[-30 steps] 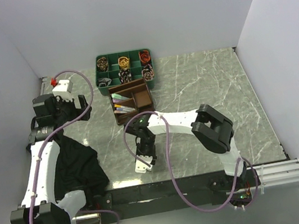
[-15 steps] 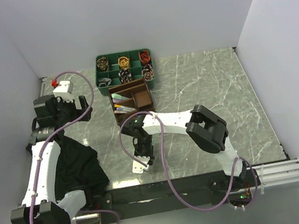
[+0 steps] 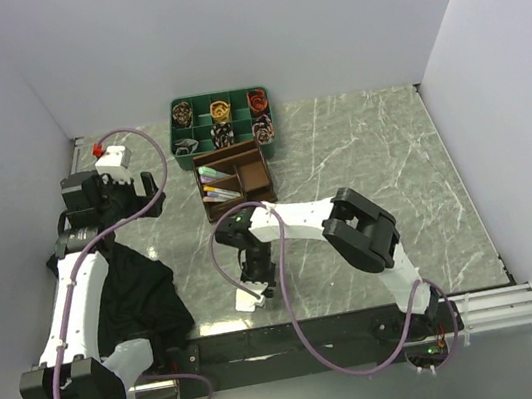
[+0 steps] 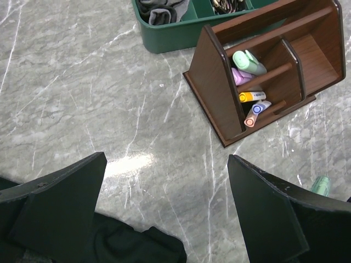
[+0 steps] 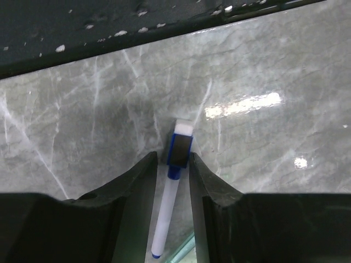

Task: Sort the stationery into containers
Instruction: Pick up the pen from the center of the board, then place the pen in the storage box.

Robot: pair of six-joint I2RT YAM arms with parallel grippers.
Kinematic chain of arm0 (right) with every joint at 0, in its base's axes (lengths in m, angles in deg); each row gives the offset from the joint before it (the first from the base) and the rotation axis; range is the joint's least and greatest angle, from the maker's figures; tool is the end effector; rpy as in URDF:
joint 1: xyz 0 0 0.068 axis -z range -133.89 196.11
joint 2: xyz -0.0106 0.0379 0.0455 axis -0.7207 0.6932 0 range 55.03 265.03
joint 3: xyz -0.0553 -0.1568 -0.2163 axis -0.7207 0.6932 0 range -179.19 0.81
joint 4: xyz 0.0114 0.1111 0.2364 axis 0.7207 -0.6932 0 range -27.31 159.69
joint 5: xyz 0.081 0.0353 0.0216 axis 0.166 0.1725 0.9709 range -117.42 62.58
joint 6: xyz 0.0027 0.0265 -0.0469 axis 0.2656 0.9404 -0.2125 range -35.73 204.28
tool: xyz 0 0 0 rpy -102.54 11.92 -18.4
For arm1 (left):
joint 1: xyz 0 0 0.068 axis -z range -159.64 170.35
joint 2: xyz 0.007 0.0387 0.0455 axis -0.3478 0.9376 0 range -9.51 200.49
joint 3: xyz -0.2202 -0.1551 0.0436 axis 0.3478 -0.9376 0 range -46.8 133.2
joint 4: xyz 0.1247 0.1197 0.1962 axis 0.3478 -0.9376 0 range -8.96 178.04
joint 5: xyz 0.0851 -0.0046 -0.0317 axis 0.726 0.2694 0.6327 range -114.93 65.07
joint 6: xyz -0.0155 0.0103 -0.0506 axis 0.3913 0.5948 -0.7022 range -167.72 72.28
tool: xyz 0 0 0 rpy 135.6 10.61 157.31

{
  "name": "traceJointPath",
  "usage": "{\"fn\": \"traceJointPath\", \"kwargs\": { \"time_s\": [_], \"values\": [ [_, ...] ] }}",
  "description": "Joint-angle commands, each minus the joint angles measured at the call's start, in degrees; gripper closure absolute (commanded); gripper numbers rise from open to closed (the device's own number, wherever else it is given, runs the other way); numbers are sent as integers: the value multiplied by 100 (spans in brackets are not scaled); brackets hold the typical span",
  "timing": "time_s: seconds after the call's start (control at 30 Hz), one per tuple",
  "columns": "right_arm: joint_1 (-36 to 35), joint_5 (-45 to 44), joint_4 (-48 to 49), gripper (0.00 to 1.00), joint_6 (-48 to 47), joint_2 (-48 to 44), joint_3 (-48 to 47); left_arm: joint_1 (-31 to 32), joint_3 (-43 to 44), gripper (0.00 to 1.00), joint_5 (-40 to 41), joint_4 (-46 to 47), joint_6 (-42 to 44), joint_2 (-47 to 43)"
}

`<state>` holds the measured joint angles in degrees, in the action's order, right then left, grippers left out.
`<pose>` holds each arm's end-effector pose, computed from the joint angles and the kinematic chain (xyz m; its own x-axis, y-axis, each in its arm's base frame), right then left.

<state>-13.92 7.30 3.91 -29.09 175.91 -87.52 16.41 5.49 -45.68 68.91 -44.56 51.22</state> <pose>0.1719 0.3387 0.1565 0.8118 -0.1026 -0.5748 -0.1877 -0.9781 -0.0905 0.2375 0.0037 0.3176 -0.4473 0.0208 -0.8942 0.2741 0.9548 -0.1149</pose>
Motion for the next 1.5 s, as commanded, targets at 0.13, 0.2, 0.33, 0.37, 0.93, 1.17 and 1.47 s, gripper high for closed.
{"fn": "traceJointPath", "kwargs": {
  "time_s": [0.13,0.2,0.33,0.37,0.93,1.17,1.47],
  "values": [
    [-193,430,-15,89,823,287,-482,-27,53,1,-148,288,-87,62],
    [-176,466,30,100,1174,287,-614,-27,79,1,-157,261,-87,53],
    [113,483,-110,100,2009,339,-1403,-27,359,0,-245,112,-61,79],
    [193,570,-198,100,2176,401,-1937,-27,421,1,-254,77,-44,97],
    [2338,2435,6972,100,10606,-601,-1512,-194,1380,1,221,-37,-246,694],
    [2575,2776,8474,100,11169,-372,-1082,-229,1652,0,309,-231,-105,1125],
    [2637,3049,10594,100,11389,-425,228,-282,2346,1,519,-749,273,1714]
  ]
}}
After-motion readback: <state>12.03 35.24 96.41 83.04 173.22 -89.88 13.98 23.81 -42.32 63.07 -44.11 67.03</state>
